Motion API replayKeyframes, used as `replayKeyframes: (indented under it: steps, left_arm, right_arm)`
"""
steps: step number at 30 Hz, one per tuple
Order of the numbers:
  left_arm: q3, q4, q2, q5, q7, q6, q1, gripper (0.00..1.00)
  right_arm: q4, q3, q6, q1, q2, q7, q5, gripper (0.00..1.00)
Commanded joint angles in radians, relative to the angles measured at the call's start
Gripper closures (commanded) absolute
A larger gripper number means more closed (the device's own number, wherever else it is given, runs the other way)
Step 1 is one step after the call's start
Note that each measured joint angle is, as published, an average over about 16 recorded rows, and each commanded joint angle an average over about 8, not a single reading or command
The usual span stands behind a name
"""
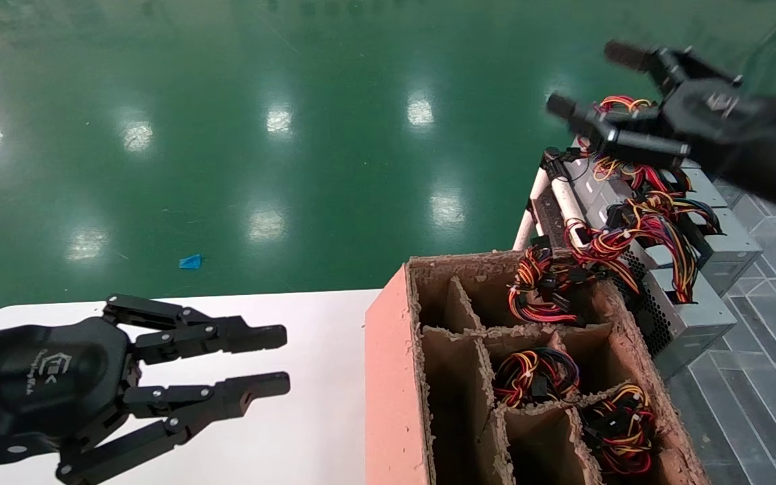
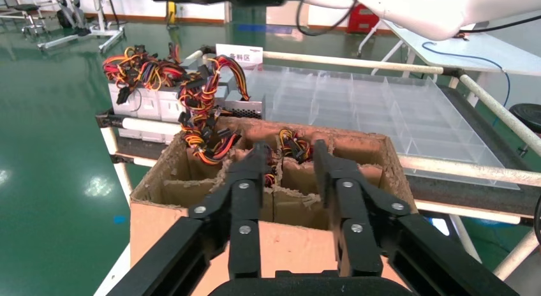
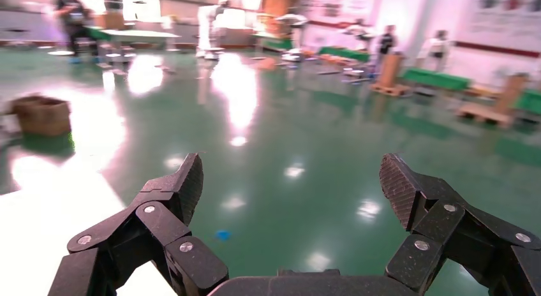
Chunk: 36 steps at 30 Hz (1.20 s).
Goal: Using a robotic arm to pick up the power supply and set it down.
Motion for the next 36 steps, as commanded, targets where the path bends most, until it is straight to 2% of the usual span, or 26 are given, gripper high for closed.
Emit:
replayKeyframes:
  steps: [1, 22, 26, 36]
  left_arm:
    - [0.000, 0.000, 0.000, 0.000, 0.000, 0.000, 0.000, 0.00]
    - [0.000, 0.000, 0.000, 0.000, 0.000, 0.000, 0.000, 0.00]
    - [0.000, 0.000, 0.000, 0.000, 0.000, 0.000, 0.000, 0.00]
    - [0.000, 0.000, 0.000, 0.000, 0.000, 0.000, 0.000, 0.00]
  right_arm:
    - [0.042, -0.004, -0.028, -0.026, 0.012, 0.019, 0.014, 0.00]
    - [0.456, -0.045, -0.300, -0.277, 0.127, 0.198, 0.151, 0.00]
    - [0.484, -0.049, -0.318, -0.294, 0.134, 0.206, 0.161, 0.00]
    - [0.462, -0.047, -0.304, -0.282, 0.129, 0.200, 0.156, 0.00]
